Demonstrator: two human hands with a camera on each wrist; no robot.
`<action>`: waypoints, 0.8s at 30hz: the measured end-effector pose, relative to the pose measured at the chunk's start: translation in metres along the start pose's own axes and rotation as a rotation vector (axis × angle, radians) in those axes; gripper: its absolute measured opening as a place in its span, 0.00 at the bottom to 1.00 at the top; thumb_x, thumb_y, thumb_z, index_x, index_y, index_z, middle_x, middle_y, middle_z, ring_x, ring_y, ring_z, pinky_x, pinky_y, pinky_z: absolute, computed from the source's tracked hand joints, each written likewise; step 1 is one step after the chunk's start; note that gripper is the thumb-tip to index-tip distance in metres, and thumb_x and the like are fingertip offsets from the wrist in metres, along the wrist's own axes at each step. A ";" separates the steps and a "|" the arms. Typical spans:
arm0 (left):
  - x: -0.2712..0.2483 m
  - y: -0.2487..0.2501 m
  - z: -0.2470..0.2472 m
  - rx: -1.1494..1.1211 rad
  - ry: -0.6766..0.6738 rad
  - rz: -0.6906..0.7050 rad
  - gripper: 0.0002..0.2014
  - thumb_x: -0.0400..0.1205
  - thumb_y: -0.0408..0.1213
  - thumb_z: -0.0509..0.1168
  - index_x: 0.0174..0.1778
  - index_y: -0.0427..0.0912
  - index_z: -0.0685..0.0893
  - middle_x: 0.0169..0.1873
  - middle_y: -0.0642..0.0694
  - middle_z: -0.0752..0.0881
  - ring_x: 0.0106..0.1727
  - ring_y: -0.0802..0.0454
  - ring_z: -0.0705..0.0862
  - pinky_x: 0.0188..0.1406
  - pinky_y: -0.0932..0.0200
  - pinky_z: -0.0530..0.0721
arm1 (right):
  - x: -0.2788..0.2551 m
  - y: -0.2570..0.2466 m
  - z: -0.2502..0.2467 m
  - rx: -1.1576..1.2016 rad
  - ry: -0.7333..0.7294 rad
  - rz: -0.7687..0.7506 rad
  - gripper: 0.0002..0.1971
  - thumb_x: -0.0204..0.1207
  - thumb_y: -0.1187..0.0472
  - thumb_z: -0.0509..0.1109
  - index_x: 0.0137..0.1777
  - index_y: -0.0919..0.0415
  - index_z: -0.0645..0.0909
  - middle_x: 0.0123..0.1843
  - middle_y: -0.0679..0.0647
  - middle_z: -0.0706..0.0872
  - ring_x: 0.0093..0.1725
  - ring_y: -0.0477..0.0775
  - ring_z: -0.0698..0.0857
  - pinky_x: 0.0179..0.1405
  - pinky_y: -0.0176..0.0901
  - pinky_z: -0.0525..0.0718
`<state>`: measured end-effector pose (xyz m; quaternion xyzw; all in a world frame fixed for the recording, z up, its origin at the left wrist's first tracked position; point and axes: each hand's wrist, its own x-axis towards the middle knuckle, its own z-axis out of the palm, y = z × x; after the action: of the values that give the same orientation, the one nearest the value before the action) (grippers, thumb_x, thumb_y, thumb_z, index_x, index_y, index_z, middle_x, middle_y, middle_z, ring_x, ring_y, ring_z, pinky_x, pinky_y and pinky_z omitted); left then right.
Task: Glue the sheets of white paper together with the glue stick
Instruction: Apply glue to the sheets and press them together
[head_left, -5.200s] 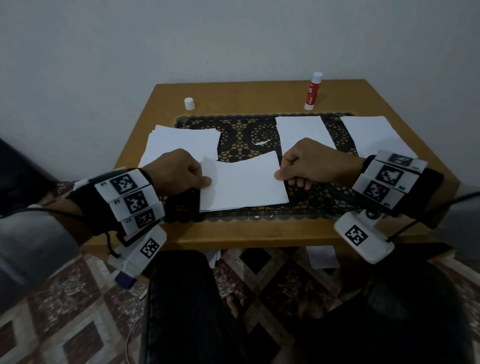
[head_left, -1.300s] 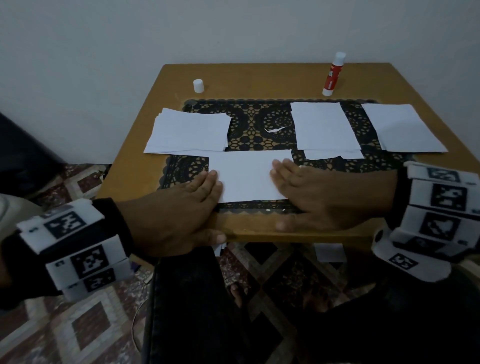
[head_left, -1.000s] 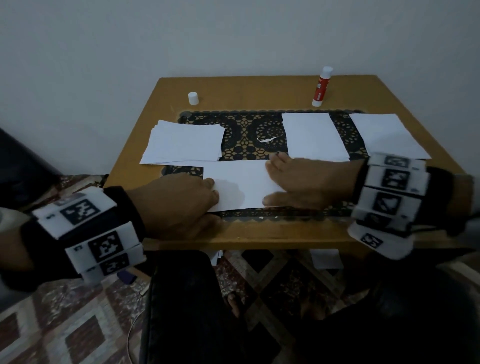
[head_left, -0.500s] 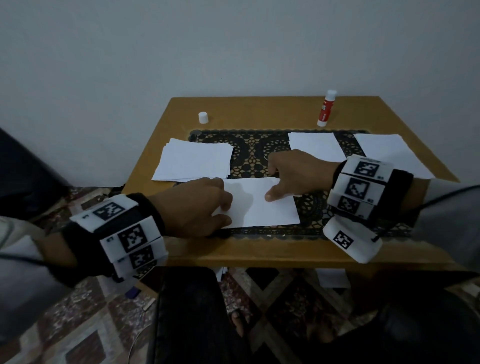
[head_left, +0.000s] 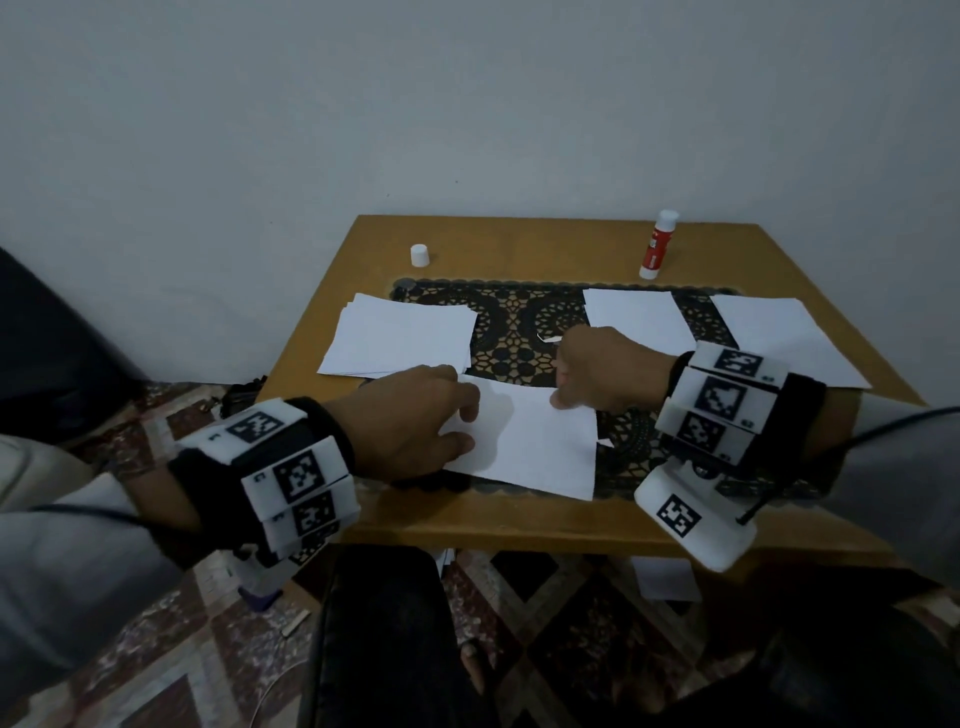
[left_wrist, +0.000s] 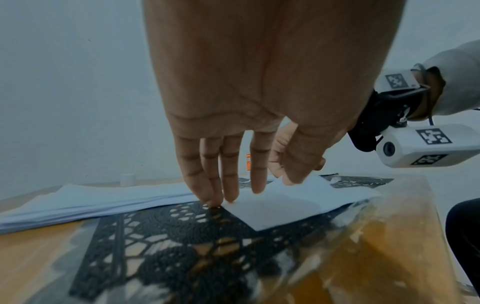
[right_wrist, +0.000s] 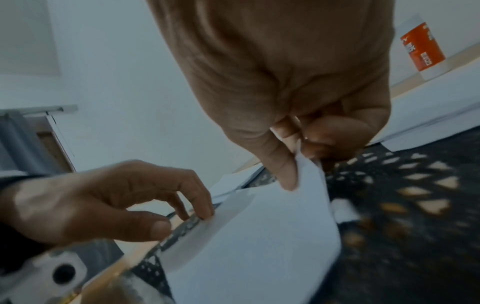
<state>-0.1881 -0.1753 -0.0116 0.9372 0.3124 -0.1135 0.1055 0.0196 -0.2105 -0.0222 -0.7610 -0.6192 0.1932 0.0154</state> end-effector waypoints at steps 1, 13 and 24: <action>0.000 0.000 0.001 -0.017 0.023 -0.008 0.14 0.83 0.48 0.61 0.64 0.50 0.76 0.60 0.48 0.77 0.54 0.52 0.75 0.59 0.53 0.79 | -0.001 0.000 -0.002 0.007 -0.002 0.022 0.15 0.74 0.65 0.75 0.31 0.63 0.72 0.34 0.58 0.79 0.35 0.56 0.79 0.36 0.46 0.77; 0.018 -0.002 -0.003 -0.195 0.249 0.039 0.23 0.82 0.40 0.65 0.74 0.45 0.72 0.67 0.45 0.79 0.66 0.47 0.76 0.65 0.55 0.73 | -0.029 0.014 -0.029 0.165 -0.005 -0.263 0.10 0.77 0.60 0.75 0.37 0.65 0.83 0.27 0.43 0.79 0.22 0.36 0.76 0.26 0.27 0.72; 0.035 -0.025 -0.029 -0.252 0.316 0.002 0.05 0.81 0.36 0.67 0.45 0.38 0.82 0.39 0.47 0.79 0.41 0.50 0.76 0.34 0.58 0.66 | -0.021 0.016 -0.038 0.328 0.170 -0.357 0.10 0.76 0.58 0.76 0.38 0.64 0.83 0.25 0.42 0.80 0.24 0.39 0.77 0.26 0.33 0.78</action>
<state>-0.1719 -0.1280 0.0033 0.9231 0.3359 0.0752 0.1715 0.0436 -0.2261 0.0147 -0.6404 -0.7007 0.2203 0.2245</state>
